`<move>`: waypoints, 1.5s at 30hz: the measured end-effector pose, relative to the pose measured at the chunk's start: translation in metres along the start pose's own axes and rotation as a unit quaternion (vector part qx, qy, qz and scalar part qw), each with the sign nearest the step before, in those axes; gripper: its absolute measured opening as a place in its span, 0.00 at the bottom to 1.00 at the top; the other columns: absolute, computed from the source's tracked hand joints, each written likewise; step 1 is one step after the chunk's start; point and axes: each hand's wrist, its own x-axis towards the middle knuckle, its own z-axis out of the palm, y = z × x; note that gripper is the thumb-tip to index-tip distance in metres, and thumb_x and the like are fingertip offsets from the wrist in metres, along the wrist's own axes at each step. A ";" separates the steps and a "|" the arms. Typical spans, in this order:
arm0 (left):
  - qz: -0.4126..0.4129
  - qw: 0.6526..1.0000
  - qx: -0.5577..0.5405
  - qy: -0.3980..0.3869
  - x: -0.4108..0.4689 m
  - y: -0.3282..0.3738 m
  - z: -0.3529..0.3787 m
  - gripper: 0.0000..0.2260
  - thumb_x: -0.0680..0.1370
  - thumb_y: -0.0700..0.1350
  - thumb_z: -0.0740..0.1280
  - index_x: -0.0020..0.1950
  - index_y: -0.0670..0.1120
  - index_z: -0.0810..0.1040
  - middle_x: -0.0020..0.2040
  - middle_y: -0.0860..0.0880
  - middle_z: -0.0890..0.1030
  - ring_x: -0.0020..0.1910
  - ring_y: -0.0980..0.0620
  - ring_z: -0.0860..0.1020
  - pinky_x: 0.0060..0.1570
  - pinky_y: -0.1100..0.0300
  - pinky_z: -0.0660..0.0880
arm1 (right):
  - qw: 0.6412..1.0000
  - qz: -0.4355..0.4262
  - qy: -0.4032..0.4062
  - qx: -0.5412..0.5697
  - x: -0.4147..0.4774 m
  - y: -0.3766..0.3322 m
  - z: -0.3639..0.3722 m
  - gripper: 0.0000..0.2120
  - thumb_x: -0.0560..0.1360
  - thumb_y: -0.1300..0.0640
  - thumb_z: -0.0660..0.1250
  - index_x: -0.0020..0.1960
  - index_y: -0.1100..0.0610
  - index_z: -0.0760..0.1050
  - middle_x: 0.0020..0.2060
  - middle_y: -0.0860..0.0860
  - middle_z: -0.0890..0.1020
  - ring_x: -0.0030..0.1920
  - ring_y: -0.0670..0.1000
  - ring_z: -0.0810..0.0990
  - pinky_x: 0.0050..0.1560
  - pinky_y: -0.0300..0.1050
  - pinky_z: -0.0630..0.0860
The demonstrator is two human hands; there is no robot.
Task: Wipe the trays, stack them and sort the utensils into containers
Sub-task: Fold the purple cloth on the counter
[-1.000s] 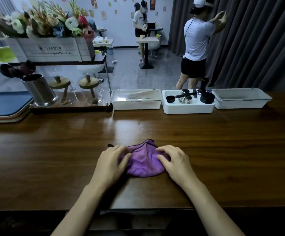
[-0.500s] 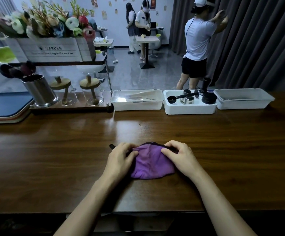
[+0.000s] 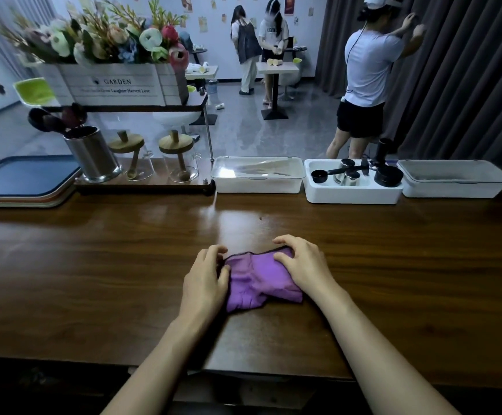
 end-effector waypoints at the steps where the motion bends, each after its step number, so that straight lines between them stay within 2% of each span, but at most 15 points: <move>1: 0.028 0.999 0.029 0.006 -0.002 -0.003 0.001 0.17 0.77 0.40 0.69 0.64 0.52 0.76 0.61 0.53 0.78 0.56 0.49 0.78 0.53 0.54 0.74 | 0.999 -0.001 0.009 -0.034 -0.004 0.002 0.000 0.14 0.77 0.50 0.70 0.62 0.44 0.78 0.57 0.45 0.80 0.57 0.51 0.79 0.54 0.42 0.72; 5: 0.163 0.979 0.116 0.023 -0.010 -0.003 0.004 0.18 0.73 0.40 0.69 0.63 0.49 0.81 0.62 0.50 0.79 0.57 0.46 0.77 0.54 0.50 0.76 | 0.986 -0.141 0.075 -0.047 -0.031 0.004 0.001 0.15 0.79 0.52 0.67 0.64 0.51 0.79 0.63 0.47 0.79 0.63 0.50 0.75 0.67 0.40 0.68; 8: 0.182 0.978 0.099 -0.019 -0.018 0.000 0.016 0.20 0.79 0.47 0.59 0.68 0.46 0.80 0.66 0.48 0.80 0.64 0.46 0.78 0.63 0.52 0.73 | 0.984 -0.151 -0.062 -0.077 -0.051 0.003 0.009 0.26 0.82 0.40 0.52 0.75 0.50 0.70 0.77 0.45 0.66 0.79 0.46 0.55 0.78 0.41 0.52; 10: 0.139 0.978 0.134 -0.075 -0.022 -0.004 0.025 0.26 0.82 0.54 0.50 0.77 0.47 0.71 0.76 0.48 0.72 0.76 0.46 0.68 0.74 0.50 0.64 | 0.974 -0.131 -0.115 -0.146 -0.057 0.008 0.014 0.36 0.79 0.32 0.38 0.80 0.46 0.60 0.80 0.43 0.56 0.80 0.44 0.44 0.79 0.45 0.43; 13: 0.154 0.963 0.191 -0.112 -0.016 -0.016 0.029 0.29 0.84 0.57 0.44 0.80 0.47 0.66 0.80 0.48 0.66 0.80 0.47 0.62 0.76 0.43 0.59 | 0.967 -0.117 -0.125 -0.189 -0.058 0.010 0.008 0.38 0.75 0.34 0.32 0.81 0.44 0.52 0.80 0.40 0.50 0.80 0.45 0.40 0.76 0.47 0.36; 18: 0.193 0.949 0.191 -0.161 0.011 -0.032 0.012 0.30 0.83 0.60 0.44 0.81 0.50 0.64 0.81 0.53 0.62 0.82 0.48 0.56 0.79 0.45 0.51 | 0.959 -0.099 -0.148 -0.219 -0.054 0.010 0.001 0.32 0.79 0.36 0.36 0.82 0.43 0.46 0.80 0.40 0.46 0.80 0.45 0.36 0.78 0.51 0.35; 20: 0.186 0.952 0.187 -0.156 0.012 -0.032 0.008 0.31 0.82 0.61 0.45 0.80 0.51 0.66 0.81 0.52 0.63 0.81 0.46 0.57 0.78 0.44 0.53 | 0.959 -0.098 -0.160 -0.212 -0.051 0.012 0.000 0.30 0.82 0.37 0.41 0.82 0.43 0.46 0.80 0.41 0.45 0.79 0.45 0.36 0.78 0.51 0.35; 22: 0.184 0.958 0.174 -0.133 0.008 -0.032 0.007 0.29 0.82 0.61 0.48 0.78 0.50 0.71 0.79 0.50 0.67 0.80 0.44 0.61 0.77 0.43 0.58 | 0.966 -0.107 -0.149 -0.183 -0.052 0.017 -0.001 0.27 0.84 0.40 0.48 0.82 0.43 0.49 0.81 0.41 0.47 0.79 0.43 0.36 0.78 0.49 0.37; 25: 0.218 0.963 0.127 -0.089 -0.005 -0.030 0.006 0.22 0.82 0.57 0.57 0.72 0.51 0.78 0.74 0.50 0.75 0.76 0.47 0.69 0.75 0.50 0.62 | 0.984 -0.120 -0.082 -0.103 -0.060 0.025 -0.003 0.25 0.82 0.44 0.60 0.78 0.43 0.63 0.79 0.41 0.58 0.78 0.40 0.43 0.78 0.43 0.48; 28: 0.245 0.963 0.079 -0.082 -0.015 -0.028 -0.007 0.15 0.79 0.54 0.66 0.64 0.54 0.82 0.64 0.56 0.79 0.63 0.54 0.77 0.64 0.59 0.72 | 0.990 -0.117 -0.044 -0.062 -0.069 0.029 -0.008 0.18 0.79 0.45 0.67 0.69 0.41 0.75 0.75 0.37 0.67 0.77 0.35 0.51 0.73 0.37 0.59; 30: 0.228 0.964 0.067 -0.117 -0.016 -0.032 -0.020 0.14 0.77 0.57 0.69 0.60 0.57 0.82 0.63 0.61 0.78 0.60 0.60 0.76 0.60 0.64 0.71 | 0.991 -0.110 -0.053 -0.060 -0.074 0.032 -0.013 0.18 0.77 0.44 0.69 0.66 0.39 0.77 0.73 0.36 0.69 0.75 0.33 0.53 0.71 0.32 0.58; 33: 0.210 0.964 0.057 -0.152 -0.013 -0.043 -0.031 0.15 0.73 0.58 0.70 0.58 0.57 0.82 0.65 0.63 0.77 0.64 0.64 0.74 0.64 0.70 0.68 | 0.988 -0.097 -0.090 -0.072 -0.077 0.035 -0.021 0.22 0.75 0.42 0.70 0.69 0.37 0.73 0.73 0.32 0.66 0.76 0.34 0.53 0.68 0.29 0.54; 36: 0.218 0.964 0.072 -0.134 -0.007 -0.044 -0.028 0.13 0.73 0.58 0.69 0.56 0.57 0.82 0.64 0.63 0.78 0.63 0.62 0.75 0.64 0.59 0.72 | 0.991 -0.089 -0.073 -0.067 -0.076 0.034 -0.020 0.19 0.77 0.45 0.69 0.67 0.36 0.75 0.72 0.33 0.69 0.76 0.36 0.57 0.70 0.33 0.59; 39: 0.228 0.963 0.088 -0.115 -0.005 -0.044 -0.022 0.15 0.74 0.60 0.70 0.57 0.57 0.82 0.64 0.63 0.79 0.62 0.60 0.75 0.64 0.59 0.72 | 0.994 -0.080 -0.040 -0.065 -0.072 0.030 -0.016 0.16 0.78 0.46 0.67 0.65 0.37 0.78 0.70 0.35 0.73 0.75 0.40 0.62 0.74 0.44 0.65; 45: 0.229 0.967 0.089 -0.067 -0.001 -0.041 -0.019 0.11 0.80 0.58 0.65 0.54 0.55 0.83 0.60 0.62 0.82 0.58 0.58 0.77 0.57 0.56 0.76 | 0.990 -0.078 -0.078 -0.088 -0.066 0.034 -0.020 0.19 0.76 0.38 0.67 0.67 0.35 0.76 0.72 0.33 0.69 0.77 0.40 0.58 0.75 0.51 0.61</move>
